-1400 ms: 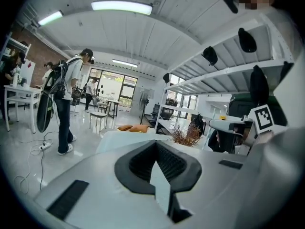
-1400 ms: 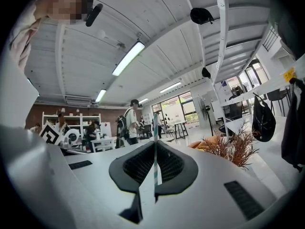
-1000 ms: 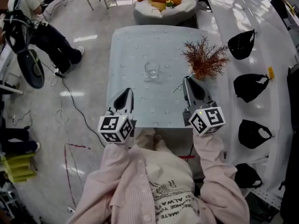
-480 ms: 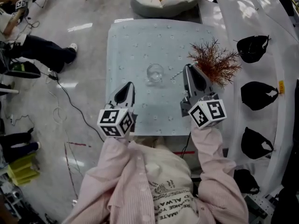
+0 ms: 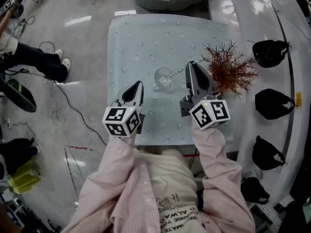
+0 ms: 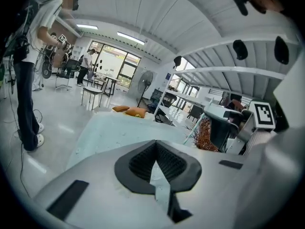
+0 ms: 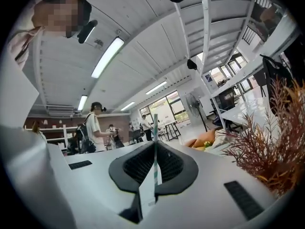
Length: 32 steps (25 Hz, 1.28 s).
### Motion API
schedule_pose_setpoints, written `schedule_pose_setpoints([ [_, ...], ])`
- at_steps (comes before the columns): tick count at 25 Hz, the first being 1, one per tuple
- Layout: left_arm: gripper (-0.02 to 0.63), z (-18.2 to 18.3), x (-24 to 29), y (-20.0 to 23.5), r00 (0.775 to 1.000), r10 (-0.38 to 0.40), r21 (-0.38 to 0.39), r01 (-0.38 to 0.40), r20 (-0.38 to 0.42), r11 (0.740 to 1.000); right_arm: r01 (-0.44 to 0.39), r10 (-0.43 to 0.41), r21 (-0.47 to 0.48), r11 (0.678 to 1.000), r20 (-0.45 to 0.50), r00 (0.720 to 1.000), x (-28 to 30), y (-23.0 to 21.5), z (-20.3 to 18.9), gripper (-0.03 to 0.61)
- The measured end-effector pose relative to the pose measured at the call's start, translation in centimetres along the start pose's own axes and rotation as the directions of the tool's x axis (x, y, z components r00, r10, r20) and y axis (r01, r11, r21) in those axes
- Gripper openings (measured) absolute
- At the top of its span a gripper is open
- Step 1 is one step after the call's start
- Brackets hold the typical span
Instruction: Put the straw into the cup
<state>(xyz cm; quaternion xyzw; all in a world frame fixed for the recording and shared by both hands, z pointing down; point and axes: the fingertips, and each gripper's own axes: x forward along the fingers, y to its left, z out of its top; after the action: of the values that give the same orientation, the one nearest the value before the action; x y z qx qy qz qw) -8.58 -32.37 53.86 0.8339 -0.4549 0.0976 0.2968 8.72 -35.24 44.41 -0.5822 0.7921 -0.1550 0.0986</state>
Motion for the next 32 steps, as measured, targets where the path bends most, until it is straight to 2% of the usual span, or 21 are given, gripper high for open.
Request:
schedule_pose_setpoints([
  [8, 0.0, -2.7, 1.8, 0.9, 0.999, 0.002, -0.054, -0.004, -0.042, 0.999, 0.003, -0.002, 0.014, 1.0, -0.053, 0.999, 1.9, -1.1, -3.7, 0.012],
  [19, 0.0, -5.6, 2.5, 1.8, 0.995, 0.066, -0.116, -0.074, -0.072, 0.99, -0.036, 0.044, 0.051, 0.998, -0.164, 0.986, 2.8, -1.9, -9.5, 0.012],
  [27, 0.0, -6.4, 2.8, 1.8, 0.994, 0.073, -0.125, -0.083, -0.087, 0.989, -0.034, 0.047, 0.061, 0.998, -0.22, 0.974, 3.3, -2.5, -11.6, 0.012],
  [32, 0.0, -6.5, 2.9, 1.8, 0.994, 0.069, -0.129, -0.081, -0.089, 0.988, -0.021, 0.039, 0.083, 0.996, -0.217, 0.975, 3.4, -2.9, -12.1, 0.012],
])
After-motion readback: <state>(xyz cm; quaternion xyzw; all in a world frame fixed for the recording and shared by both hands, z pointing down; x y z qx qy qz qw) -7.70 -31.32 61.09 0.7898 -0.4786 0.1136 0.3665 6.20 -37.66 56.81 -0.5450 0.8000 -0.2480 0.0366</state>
